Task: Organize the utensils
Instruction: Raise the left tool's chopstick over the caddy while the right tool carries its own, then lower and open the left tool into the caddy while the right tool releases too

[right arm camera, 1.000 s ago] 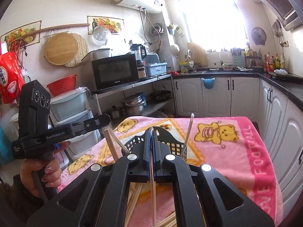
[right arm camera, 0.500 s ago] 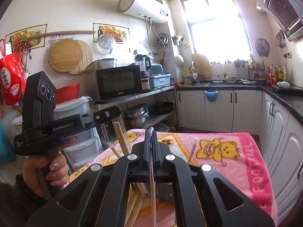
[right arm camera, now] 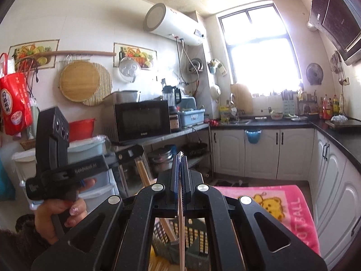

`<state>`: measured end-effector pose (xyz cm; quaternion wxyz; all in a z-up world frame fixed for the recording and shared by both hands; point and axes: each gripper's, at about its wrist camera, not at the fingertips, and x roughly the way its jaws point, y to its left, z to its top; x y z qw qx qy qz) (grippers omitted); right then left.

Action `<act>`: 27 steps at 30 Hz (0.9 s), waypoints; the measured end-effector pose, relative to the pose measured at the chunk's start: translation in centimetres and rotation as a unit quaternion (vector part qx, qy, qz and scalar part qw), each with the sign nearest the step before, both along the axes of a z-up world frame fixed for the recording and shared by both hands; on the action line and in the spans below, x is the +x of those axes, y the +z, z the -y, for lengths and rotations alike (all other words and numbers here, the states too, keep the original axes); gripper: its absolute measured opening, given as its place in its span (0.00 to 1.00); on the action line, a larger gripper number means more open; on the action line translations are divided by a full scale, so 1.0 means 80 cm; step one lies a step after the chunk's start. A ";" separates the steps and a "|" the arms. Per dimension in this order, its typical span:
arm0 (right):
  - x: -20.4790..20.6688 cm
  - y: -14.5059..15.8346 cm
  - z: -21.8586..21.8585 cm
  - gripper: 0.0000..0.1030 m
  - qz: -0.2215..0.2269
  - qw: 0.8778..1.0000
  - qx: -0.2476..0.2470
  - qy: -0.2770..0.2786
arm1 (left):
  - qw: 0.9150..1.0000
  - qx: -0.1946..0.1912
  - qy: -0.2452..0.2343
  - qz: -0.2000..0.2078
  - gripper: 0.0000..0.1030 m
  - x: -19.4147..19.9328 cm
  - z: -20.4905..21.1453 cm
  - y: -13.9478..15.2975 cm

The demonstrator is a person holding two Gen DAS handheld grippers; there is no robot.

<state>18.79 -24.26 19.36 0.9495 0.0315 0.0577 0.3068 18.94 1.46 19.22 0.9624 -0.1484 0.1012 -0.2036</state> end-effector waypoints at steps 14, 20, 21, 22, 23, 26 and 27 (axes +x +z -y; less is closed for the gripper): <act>0.071 -0.030 -0.025 0.02 -0.003 0.999 -0.016 -0.030 | 0.999 -0.012 0.001 -0.038 0.01 0.047 0.009 -0.053; 0.095 -0.070 -0.025 0.02 -0.036 0.998 -0.022 -0.043 | 0.999 0.004 0.005 -0.045 0.01 0.055 0.019 -0.077; 0.099 -0.077 -0.026 0.02 -0.040 0.998 -0.022 -0.046 | 0.999 0.006 0.005 -0.046 0.01 0.056 0.021 -0.081; 0.102 -0.082 -0.026 0.02 -0.044 0.998 -0.022 -0.047 | 0.999 0.007 0.004 -0.047 0.01 0.057 0.022 -0.084; 0.103 -0.087 -0.027 0.02 -0.048 0.997 -0.024 -0.049 | 0.999 0.007 0.002 -0.049 0.01 0.058 0.023 -0.089; 0.105 -0.100 -0.027 0.02 -0.056 0.997 -0.023 -0.054 | 0.998 0.005 -0.001 -0.057 0.01 0.061 0.025 -0.101; 0.106 -0.104 -0.028 0.02 -0.058 0.997 -0.023 -0.056 | 0.998 0.004 0.000 -0.060 0.01 0.061 0.025 -0.105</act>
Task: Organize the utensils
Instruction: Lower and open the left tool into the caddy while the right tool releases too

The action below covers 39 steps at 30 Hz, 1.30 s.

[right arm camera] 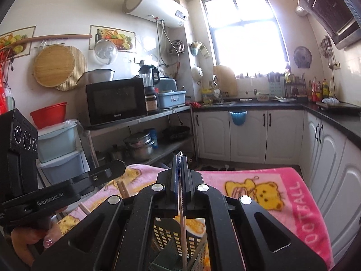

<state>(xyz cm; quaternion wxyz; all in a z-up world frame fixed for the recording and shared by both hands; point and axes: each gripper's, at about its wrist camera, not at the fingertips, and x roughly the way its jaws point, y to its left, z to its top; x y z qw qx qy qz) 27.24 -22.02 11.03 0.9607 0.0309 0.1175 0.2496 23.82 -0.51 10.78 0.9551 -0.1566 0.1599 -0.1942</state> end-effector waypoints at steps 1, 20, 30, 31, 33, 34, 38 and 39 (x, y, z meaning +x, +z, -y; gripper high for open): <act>0.000 -0.004 -0.001 0.02 -0.003 1.000 0.001 -0.001 | 1.000 -0.001 0.001 -0.002 0.01 0.000 -0.001 -0.004; -0.027 -0.036 0.013 0.36 -0.051 0.998 0.001 -0.037 | 0.999 -0.012 0.011 -0.043 0.01 -0.009 -0.009 -0.036; -0.051 -0.039 0.029 0.53 -0.059 0.997 -0.009 -0.056 | 0.998 -0.005 0.021 -0.051 0.14 -0.023 -0.012 -0.038; -0.054 -0.040 0.031 0.54 -0.059 0.996 -0.011 -0.058 | 0.998 -0.003 0.023 -0.051 0.21 -0.025 -0.012 -0.038; -0.057 -0.040 0.033 0.57 -0.060 0.996 -0.014 -0.061 | 0.998 0.000 0.029 -0.051 0.30 -0.029 -0.014 -0.037; -0.059 -0.040 0.033 0.58 -0.060 0.996 -0.016 -0.062 | 0.998 0.002 0.031 -0.052 0.34 -0.030 -0.015 -0.037; -0.066 -0.043 0.036 0.62 -0.060 0.996 -0.020 -0.065 | 0.998 0.002 0.038 -0.059 0.42 -0.035 -0.021 -0.036; -0.068 -0.044 0.036 0.62 -0.061 0.996 -0.020 -0.065 | 0.997 0.003 0.040 -0.059 0.46 -0.037 -0.022 -0.036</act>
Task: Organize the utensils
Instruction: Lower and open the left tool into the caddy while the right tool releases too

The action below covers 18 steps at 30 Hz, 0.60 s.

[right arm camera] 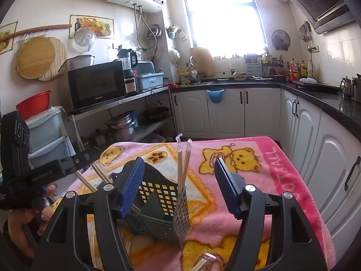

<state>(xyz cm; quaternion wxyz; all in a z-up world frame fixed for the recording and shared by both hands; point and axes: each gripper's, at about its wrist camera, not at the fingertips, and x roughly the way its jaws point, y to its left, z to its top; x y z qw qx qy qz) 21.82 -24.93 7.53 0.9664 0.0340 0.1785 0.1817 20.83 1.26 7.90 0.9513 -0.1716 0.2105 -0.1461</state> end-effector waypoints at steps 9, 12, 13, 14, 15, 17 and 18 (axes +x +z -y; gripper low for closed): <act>-0.011 -0.007 0.006 0.72 -0.012 1.000 -0.010 -0.002 | 1.000 0.003 0.015 -0.007 0.75 -0.021 -0.014 -0.002; -0.016 -0.008 0.006 0.73 -0.013 1.000 -0.011 -0.001 | 1.000 0.000 0.019 -0.009 0.82 -0.029 -0.020 -0.003; -0.018 -0.009 0.007 0.74 -0.013 1.000 -0.011 0.000 | 1.000 -0.001 0.020 -0.007 0.86 -0.033 -0.022 -0.003; -0.019 -0.009 0.007 0.75 -0.013 1.000 -0.011 0.000 | 1.000 -0.001 0.020 -0.006 0.87 -0.036 -0.022 -0.003; -0.021 -0.009 0.007 0.76 -0.013 1.000 -0.010 0.000 | 1.000 -0.001 0.021 -0.005 0.89 -0.039 -0.023 -0.003; -0.024 -0.009 0.008 0.77 -0.012 1.000 -0.008 0.000 | 1.000 0.001 0.023 -0.003 0.90 -0.045 -0.024 -0.002; -0.026 -0.008 0.008 0.78 -0.012 1.000 -0.007 0.000 | 1.000 0.001 0.024 -0.002 0.90 -0.048 -0.025 -0.002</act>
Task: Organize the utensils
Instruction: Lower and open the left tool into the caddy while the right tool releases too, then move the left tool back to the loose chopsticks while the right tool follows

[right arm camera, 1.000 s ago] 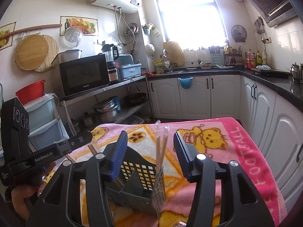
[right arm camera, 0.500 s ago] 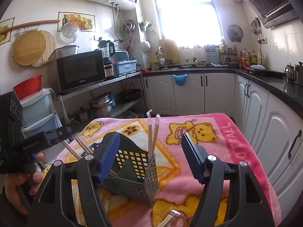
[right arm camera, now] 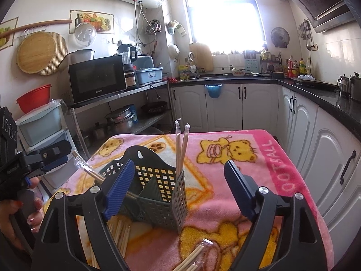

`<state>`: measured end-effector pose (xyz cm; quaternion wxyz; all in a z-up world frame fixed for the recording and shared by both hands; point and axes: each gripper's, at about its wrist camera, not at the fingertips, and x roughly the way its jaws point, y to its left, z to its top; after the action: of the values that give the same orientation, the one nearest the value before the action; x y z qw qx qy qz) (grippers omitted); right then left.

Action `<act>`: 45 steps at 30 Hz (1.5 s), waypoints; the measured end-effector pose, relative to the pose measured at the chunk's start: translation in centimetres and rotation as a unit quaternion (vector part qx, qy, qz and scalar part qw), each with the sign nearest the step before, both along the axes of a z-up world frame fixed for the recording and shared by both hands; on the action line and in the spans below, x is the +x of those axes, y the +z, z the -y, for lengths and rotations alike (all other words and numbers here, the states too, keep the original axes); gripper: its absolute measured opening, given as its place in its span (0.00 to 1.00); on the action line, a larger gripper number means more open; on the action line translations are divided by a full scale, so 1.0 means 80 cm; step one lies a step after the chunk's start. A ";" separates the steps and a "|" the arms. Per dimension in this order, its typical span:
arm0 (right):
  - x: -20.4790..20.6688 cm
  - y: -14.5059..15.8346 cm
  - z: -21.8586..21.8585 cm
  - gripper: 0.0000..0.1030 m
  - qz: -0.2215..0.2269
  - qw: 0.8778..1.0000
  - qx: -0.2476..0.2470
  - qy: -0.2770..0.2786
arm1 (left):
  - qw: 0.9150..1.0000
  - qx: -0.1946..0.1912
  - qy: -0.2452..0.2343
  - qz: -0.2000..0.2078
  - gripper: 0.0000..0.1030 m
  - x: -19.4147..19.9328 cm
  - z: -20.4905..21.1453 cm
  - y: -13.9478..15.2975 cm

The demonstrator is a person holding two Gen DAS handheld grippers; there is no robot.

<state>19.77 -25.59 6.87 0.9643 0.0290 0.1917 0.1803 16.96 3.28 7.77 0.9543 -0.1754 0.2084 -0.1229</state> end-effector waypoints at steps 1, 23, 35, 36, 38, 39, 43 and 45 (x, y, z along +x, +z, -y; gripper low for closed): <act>-0.002 0.000 0.001 0.78 0.000 1.000 0.001 0.000 | 1.000 0.001 0.001 0.000 0.90 -0.002 -0.001 0.000; -0.028 -0.012 -0.009 0.81 -0.012 1.000 -0.014 0.015 | 0.999 -0.001 0.016 -0.032 0.90 -0.033 -0.013 -0.030; -0.040 -0.022 -0.022 0.81 -0.025 0.999 -0.025 0.036 | 0.999 0.003 0.025 -0.047 0.90 -0.041 -0.022 -0.043; -0.041 -0.025 -0.024 0.81 -0.028 0.999 -0.026 0.038 | 0.998 0.003 0.026 -0.049 0.90 -0.041 -0.024 -0.045; -0.042 -0.028 -0.026 0.81 -0.034 0.998 -0.027 0.044 | 0.998 0.004 0.030 -0.055 0.90 -0.043 -0.028 -0.051; -0.043 -0.030 -0.027 0.81 -0.036 0.998 -0.028 0.045 | 0.998 0.004 0.033 -0.057 0.90 -0.043 -0.031 -0.053; -0.044 -0.038 -0.032 0.81 -0.047 0.997 -0.030 0.054 | 0.997 0.008 0.042 -0.070 0.90 -0.044 -0.039 -0.064; -0.043 -0.042 -0.034 0.81 -0.052 0.996 -0.034 0.058 | 0.996 0.012 0.047 -0.076 0.90 -0.044 -0.043 -0.070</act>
<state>16.31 -22.88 3.53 0.9414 -0.0056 0.2493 0.2273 13.47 6.74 2.17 0.9425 -0.1823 0.2734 -0.0614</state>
